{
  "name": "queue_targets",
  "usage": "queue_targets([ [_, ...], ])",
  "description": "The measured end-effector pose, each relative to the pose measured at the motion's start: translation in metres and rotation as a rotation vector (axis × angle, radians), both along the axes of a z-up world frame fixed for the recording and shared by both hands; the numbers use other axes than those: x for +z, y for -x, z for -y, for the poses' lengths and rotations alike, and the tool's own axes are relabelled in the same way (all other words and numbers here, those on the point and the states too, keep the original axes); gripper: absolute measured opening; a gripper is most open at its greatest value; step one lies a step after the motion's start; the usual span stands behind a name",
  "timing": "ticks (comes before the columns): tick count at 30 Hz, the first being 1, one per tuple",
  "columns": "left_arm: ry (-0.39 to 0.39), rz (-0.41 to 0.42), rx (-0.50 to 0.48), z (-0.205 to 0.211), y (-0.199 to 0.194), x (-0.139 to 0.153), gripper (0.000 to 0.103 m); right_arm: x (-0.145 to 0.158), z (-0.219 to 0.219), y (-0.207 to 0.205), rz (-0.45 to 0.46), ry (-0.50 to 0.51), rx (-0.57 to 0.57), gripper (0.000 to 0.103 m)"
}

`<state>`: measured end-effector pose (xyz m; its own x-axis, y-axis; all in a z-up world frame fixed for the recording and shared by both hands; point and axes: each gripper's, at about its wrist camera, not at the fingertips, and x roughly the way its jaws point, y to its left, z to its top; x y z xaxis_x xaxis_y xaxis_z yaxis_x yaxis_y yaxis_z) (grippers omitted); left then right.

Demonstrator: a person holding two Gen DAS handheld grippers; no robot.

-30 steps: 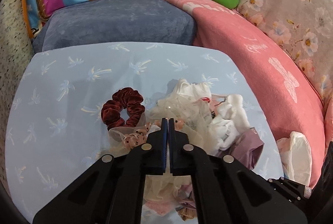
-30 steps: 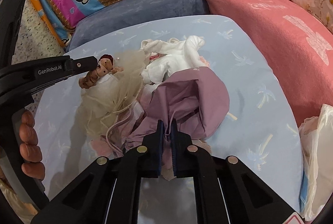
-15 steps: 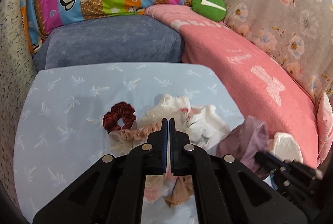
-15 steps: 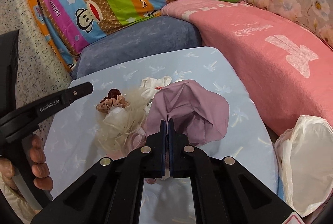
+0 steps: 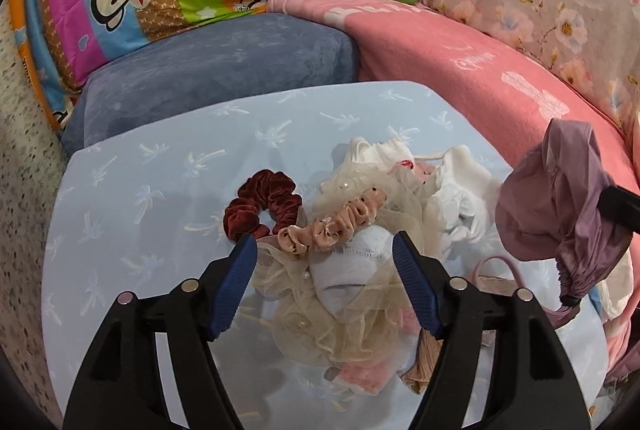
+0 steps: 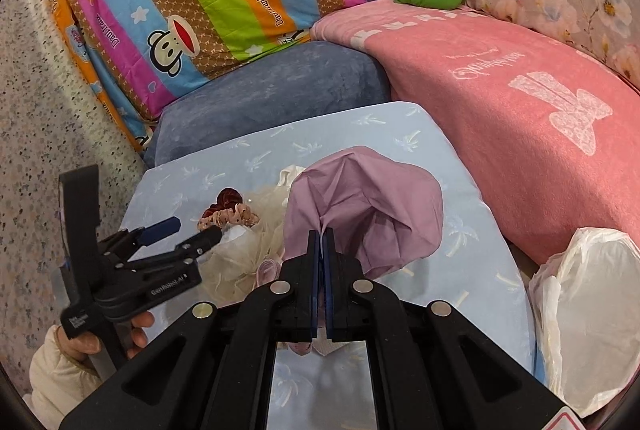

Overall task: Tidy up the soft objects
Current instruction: 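Lift the lilac cloth with the right tool while the left tool grasps the scrunchie-tulle bundle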

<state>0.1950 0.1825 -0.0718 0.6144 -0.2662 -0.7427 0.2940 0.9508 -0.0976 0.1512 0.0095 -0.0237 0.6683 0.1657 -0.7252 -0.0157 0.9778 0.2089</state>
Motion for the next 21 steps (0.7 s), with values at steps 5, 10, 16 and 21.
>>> queue_targets([
  [5,0.069,-0.039,0.033,-0.003,-0.013,-0.004,0.058,-0.009,-0.003,-0.007,-0.017,0.009,-0.006,0.002],
  [10,0.085,-0.087,0.026,-0.001,-0.019,-0.01,0.022,-0.016,-0.006,-0.009,-0.031,0.012,-0.008,0.002],
  [16,0.111,-0.079,0.039,-0.001,-0.01,-0.001,0.011,-0.018,-0.011,-0.007,-0.038,0.008,-0.006,0.002],
  [21,0.129,-0.061,0.047,0.002,0.001,0.015,0.008,-0.006,-0.007,0.0,-0.009,0.0,-0.01,0.002],
])
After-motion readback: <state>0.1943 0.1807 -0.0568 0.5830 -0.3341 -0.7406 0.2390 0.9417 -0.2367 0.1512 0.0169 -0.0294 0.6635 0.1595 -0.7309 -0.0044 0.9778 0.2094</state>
